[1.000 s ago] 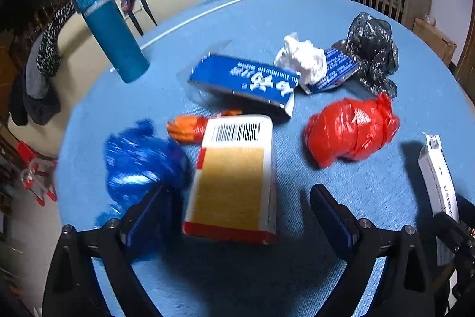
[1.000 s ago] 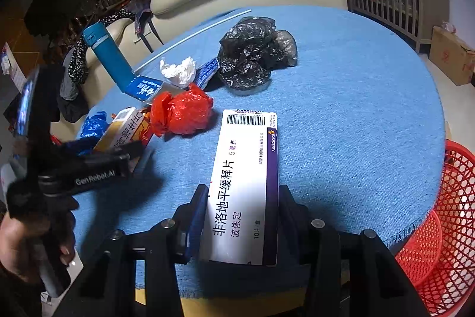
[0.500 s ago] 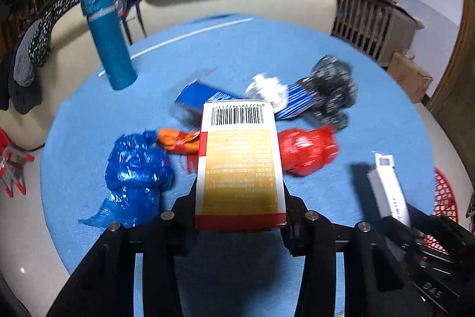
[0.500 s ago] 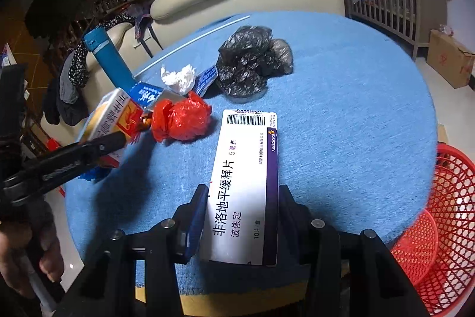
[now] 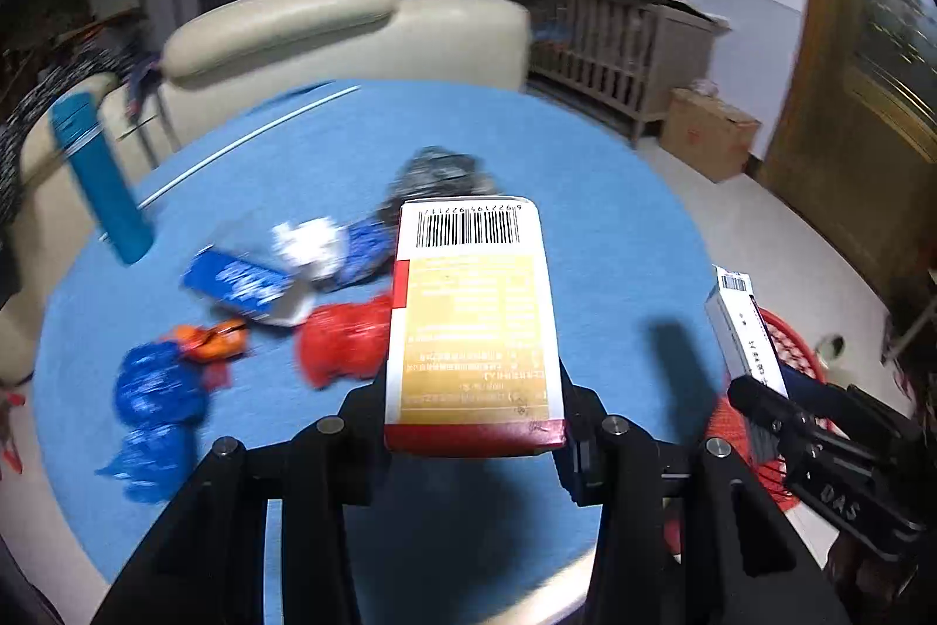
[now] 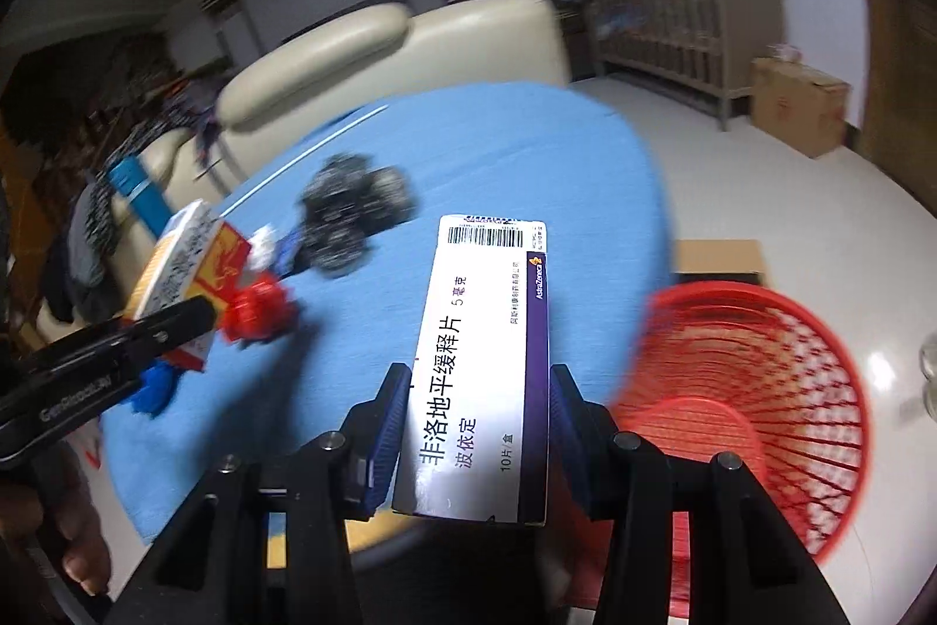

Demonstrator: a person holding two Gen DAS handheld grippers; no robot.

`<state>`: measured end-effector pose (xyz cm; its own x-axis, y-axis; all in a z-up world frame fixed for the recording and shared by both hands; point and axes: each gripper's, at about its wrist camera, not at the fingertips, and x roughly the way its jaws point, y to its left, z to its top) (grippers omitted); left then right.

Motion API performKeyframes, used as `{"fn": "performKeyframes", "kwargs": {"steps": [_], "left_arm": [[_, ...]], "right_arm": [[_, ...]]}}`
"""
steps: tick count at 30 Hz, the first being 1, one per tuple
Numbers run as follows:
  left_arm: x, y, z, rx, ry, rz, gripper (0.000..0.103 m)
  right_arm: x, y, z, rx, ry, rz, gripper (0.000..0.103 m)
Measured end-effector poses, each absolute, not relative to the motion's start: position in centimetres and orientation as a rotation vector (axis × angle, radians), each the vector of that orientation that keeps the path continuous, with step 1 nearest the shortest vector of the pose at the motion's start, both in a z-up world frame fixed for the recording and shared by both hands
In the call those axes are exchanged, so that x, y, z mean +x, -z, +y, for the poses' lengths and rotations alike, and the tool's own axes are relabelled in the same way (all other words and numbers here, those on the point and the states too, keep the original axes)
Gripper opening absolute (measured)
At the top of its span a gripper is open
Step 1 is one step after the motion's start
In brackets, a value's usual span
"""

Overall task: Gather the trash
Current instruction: 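Carry both boxes to the red basket and open both tools over it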

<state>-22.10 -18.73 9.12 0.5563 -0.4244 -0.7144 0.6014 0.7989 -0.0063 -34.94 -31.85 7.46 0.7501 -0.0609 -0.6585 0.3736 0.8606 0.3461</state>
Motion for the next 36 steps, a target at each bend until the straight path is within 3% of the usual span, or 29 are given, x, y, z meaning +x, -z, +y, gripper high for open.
{"fn": "performKeyframes", "kwargs": {"steps": [17,19,27,29,31,36], "left_arm": [[-28.9,-6.4,-33.3,0.442,0.887,0.809,0.046],[-29.3,-5.7,-34.6,0.460,0.905,0.828,0.046],[-31.0,-3.3,-38.4,0.521,0.962,0.886,0.047],[-31.3,-2.8,-39.1,0.537,0.975,0.895,0.052],[-31.7,-1.9,-40.0,0.568,0.988,0.916,0.078],[-32.0,-1.3,-39.8,0.591,0.986,0.922,0.079]], "right_arm": [[-42.0,-0.6,-42.6,0.637,0.494,0.809,0.054],[-42.8,-0.1,-43.3,0.671,0.504,0.804,0.061],[-45.6,-0.9,-46.5,0.749,0.589,0.707,0.062],[-46.4,-1.3,-47.3,0.765,0.616,0.675,0.062],[-46.9,-1.7,-47.7,0.776,0.635,0.654,0.063],[-46.7,-2.5,-47.7,0.768,0.648,0.647,0.063]]}}
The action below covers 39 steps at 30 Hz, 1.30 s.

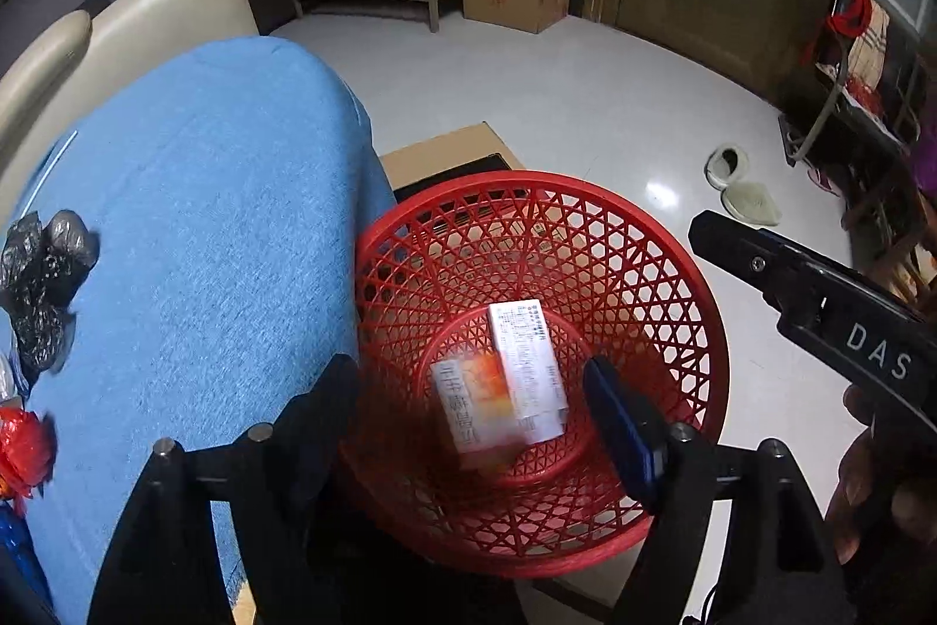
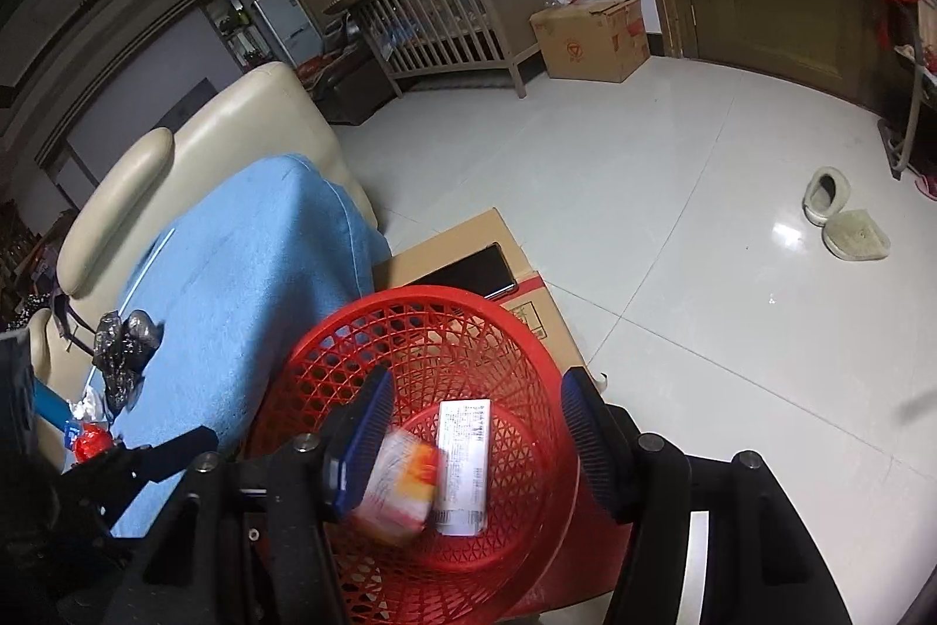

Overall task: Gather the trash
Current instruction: 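Carry both boxes to the red basket and open both tools over it, then return both tools to the table toward the plastic bags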

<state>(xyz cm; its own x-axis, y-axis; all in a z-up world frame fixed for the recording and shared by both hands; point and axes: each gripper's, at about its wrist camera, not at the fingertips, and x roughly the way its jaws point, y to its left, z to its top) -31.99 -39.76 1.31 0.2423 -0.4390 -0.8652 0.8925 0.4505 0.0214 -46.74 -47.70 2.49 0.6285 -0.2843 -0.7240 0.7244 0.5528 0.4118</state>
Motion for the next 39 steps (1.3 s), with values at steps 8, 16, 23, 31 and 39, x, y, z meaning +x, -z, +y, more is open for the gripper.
{"fn": "performKeyframes", "kwargs": {"steps": [8,16,23,31,39], "left_arm": [[-28.0,-3.7,-34.6,0.437,0.899,0.914,0.079],[-24.6,-4.5,-26.2,0.294,0.737,0.903,0.079],[-22.0,-5.8,-17.7,0.195,0.563,0.854,0.080],[-17.0,-8.0,-7.3,0.104,0.272,0.761,0.087],[-10.6,-3.3,-3.2,0.068,0.175,0.920,0.089]], "right_arm": [[-44.1,-2.9,-45.5,0.729,0.589,0.689,0.067],[-39.7,-3.5,-41.0,0.639,0.481,0.759,0.074],[-36.0,-4.0,-36.4,0.546,0.379,0.809,0.074],[-32.4,-4.7,-30.8,0.438,0.271,0.857,0.074],[-29.9,-5.8,-26.7,0.335,0.213,0.878,0.074]]}}
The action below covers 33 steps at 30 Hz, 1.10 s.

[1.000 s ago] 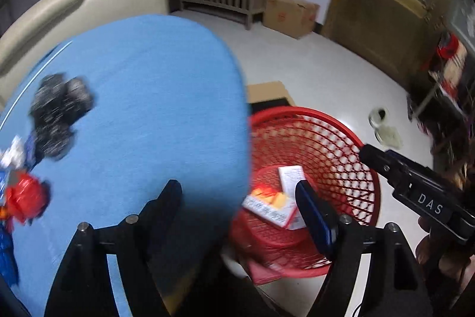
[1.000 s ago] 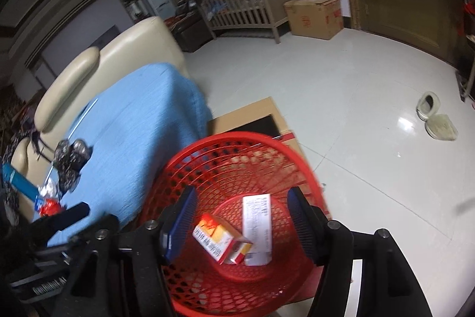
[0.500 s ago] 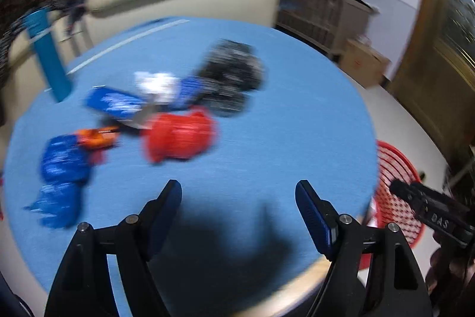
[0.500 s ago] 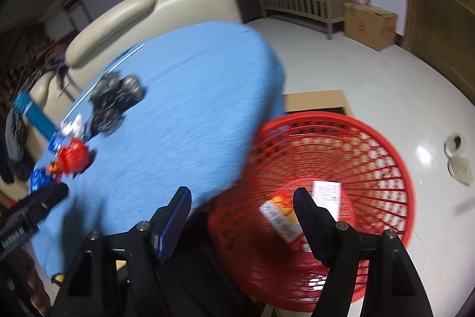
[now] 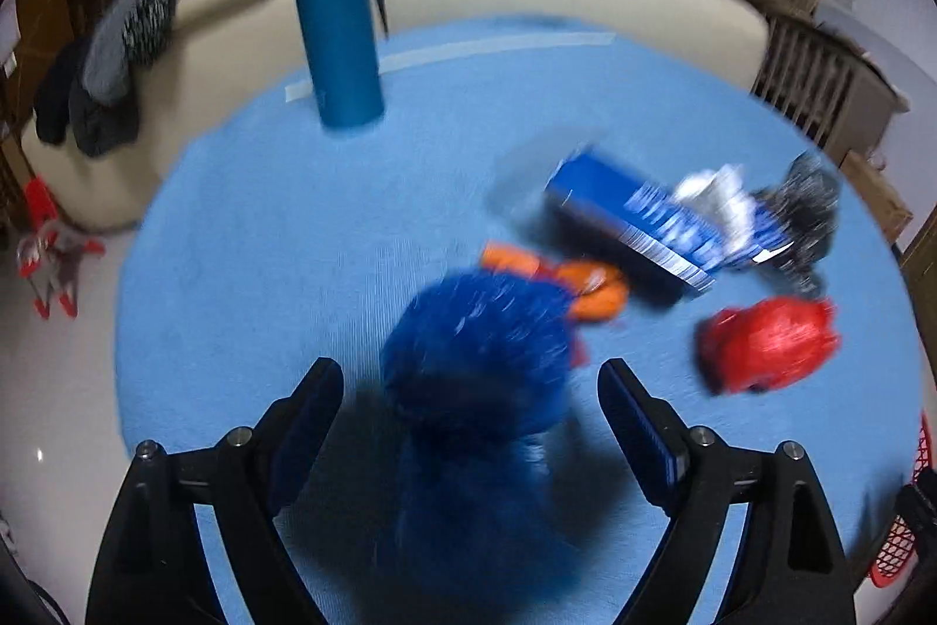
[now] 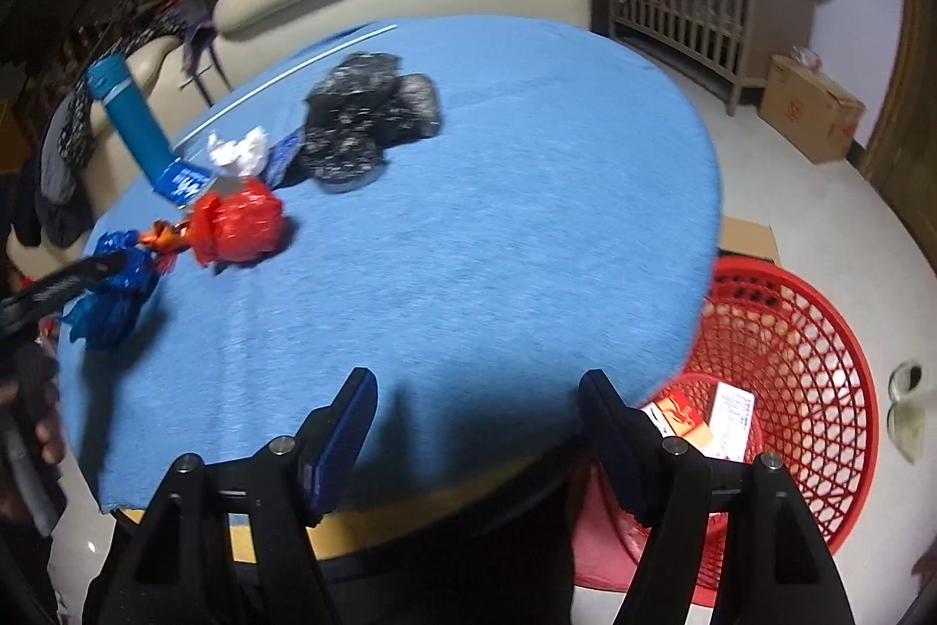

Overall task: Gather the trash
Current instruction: 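Return both tools to the table toward the plastic bags, then grasp the blue plastic bag with the left tool while the right tool grasps the red bag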

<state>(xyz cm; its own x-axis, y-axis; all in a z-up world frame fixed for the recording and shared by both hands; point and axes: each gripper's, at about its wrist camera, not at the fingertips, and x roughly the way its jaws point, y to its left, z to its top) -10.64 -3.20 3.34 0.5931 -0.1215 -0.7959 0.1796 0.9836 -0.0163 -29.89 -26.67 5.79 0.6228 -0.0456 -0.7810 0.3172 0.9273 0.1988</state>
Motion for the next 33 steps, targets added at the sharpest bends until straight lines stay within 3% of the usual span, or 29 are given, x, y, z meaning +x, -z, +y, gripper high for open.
{"fn": "performKeyframes", "kwargs": {"steps": [1,2,3,10,20,29,33], "left_arm": [[-10.4,-2.6,-2.8,0.038,0.204,0.929,0.085],[-10.4,-2.2,-2.7,0.024,0.211,0.933,0.073],[-10.3,-1.6,-2.7,0.020,0.217,0.951,0.052],[-11.1,-0.7,-1.8,0.020,0.234,0.851,0.051],[-11.3,-0.8,-1.6,-0.004,0.241,0.850,0.051],[-11.3,-0.7,-1.7,0.005,0.239,0.851,0.052],[-11.3,-0.7,-1.8,0.016,0.234,0.852,0.052]], "right_arm": [[-29.6,-6.0,-26.2,0.323,0.207,0.879,0.074],[-29.3,-6.1,-25.8,0.314,0.201,0.881,0.074],[-28.8,-6.2,-25.3,0.302,0.195,0.883,0.074],[-24.5,-7.5,-21.9,0.239,0.123,0.884,0.074],[-16.8,-9.2,-17.4,0.197,0.019,0.856,0.076],[-11.9,-7.3,-15.5,0.160,0.010,0.921,0.083],[-10.5,-5.3,-14.9,0.173,-0.024,0.960,0.079]]}}
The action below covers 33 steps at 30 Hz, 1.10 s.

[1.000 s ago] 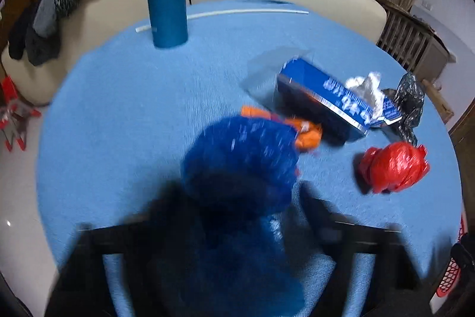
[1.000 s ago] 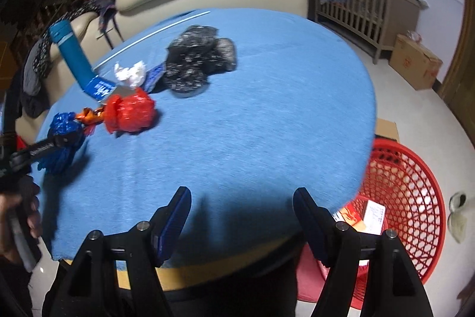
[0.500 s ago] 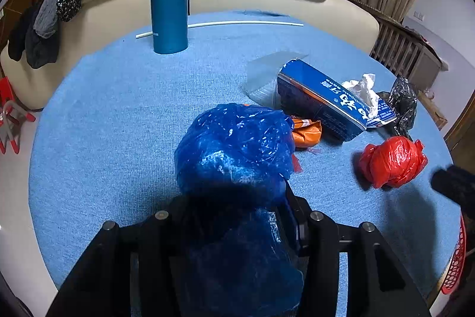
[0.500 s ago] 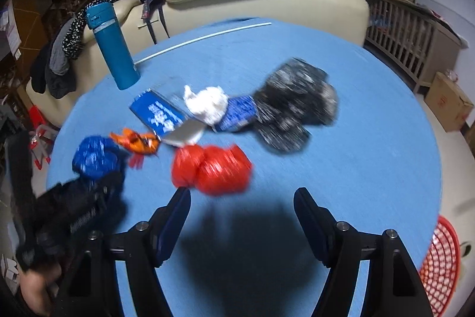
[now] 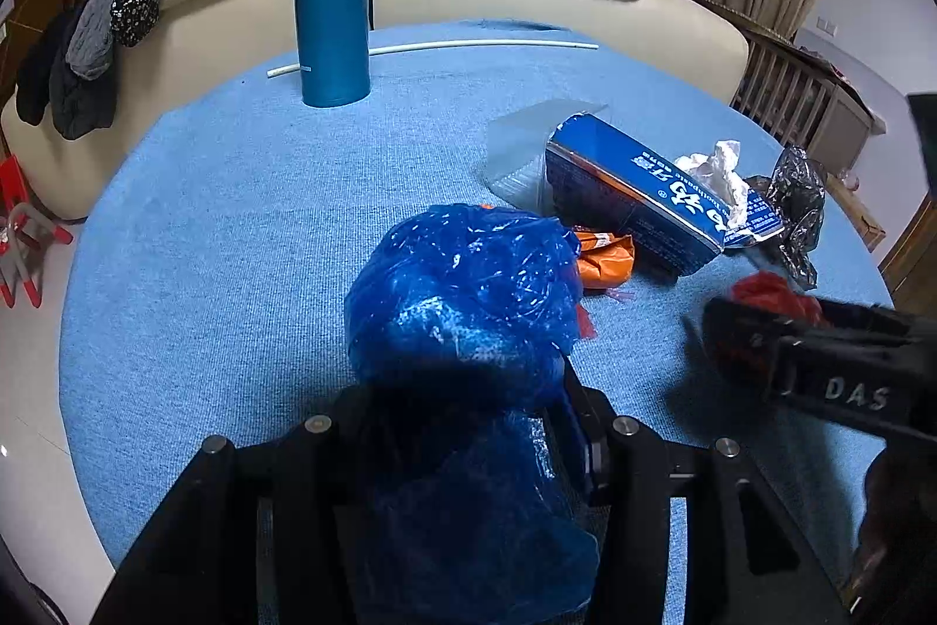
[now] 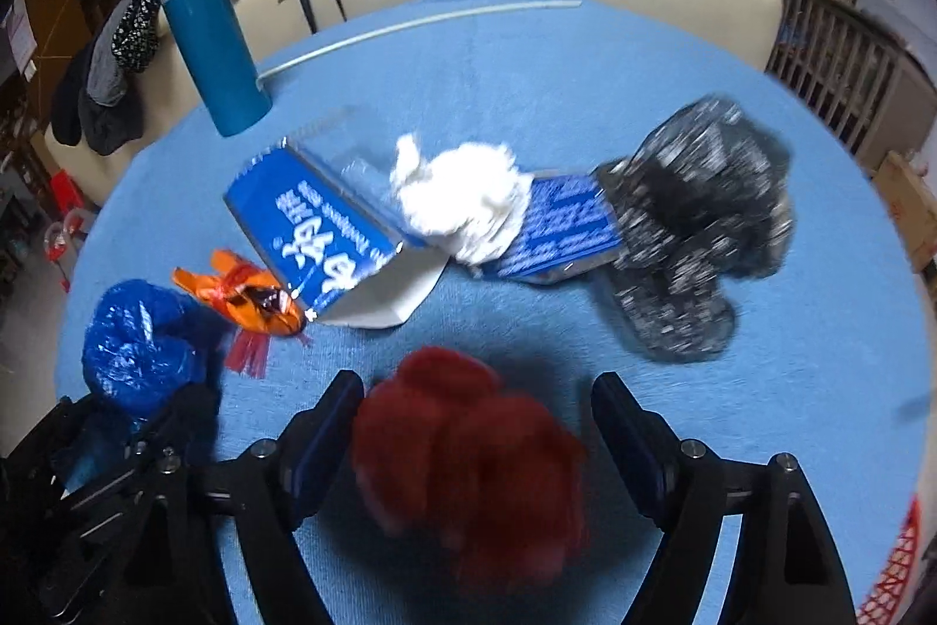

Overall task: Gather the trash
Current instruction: 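Grasp the blue plastic bag with the left tool while the right tool grasps the red bag, then lift both bags and carry them toward the red basket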

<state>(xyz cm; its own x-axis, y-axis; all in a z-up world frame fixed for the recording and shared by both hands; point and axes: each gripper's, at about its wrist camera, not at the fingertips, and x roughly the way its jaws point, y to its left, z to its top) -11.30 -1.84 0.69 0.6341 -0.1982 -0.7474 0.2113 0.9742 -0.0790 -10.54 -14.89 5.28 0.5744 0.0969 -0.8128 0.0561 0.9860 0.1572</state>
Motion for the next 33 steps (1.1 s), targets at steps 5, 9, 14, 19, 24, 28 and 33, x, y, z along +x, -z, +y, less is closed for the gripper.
{"fn": "performKeyframes", "kwargs": {"steps": [5,9,14,19,24,28,33], "left_arm": [[-11.4,-0.6,-2.1,0.040,0.224,0.854,0.052],[-11.3,-0.6,-2.1,0.049,0.220,0.855,0.052],[-11.4,-0.6,-2.4,0.071,0.210,0.856,0.052],[-11.5,-0.6,-2.6,0.095,0.199,0.857,0.052],[-11.8,-0.7,-2.8,0.106,0.192,0.856,0.052],[-12.0,-0.7,-3.0,0.112,0.184,0.856,0.053],[-12.2,-0.8,-2.9,0.113,0.161,0.853,0.053]], "right_arm": [[-11.0,-5.1,-15.1,0.178,-0.041,0.939,0.057],[-11.5,-5.1,-15.9,0.215,-0.043,0.927,0.057],[-13.1,-5.3,-16.8,0.248,-0.044,0.917,0.057],[-15.2,-5.9,-17.9,0.281,-0.041,0.889,0.057],[-17.7,-6.4,-19.1,0.311,-0.034,0.868,0.057],[-19.6,-6.7,-20.2,0.340,-0.021,0.849,0.057],[-21.4,-7.2,-21.3,0.368,-0.003,0.822,0.057]]}}
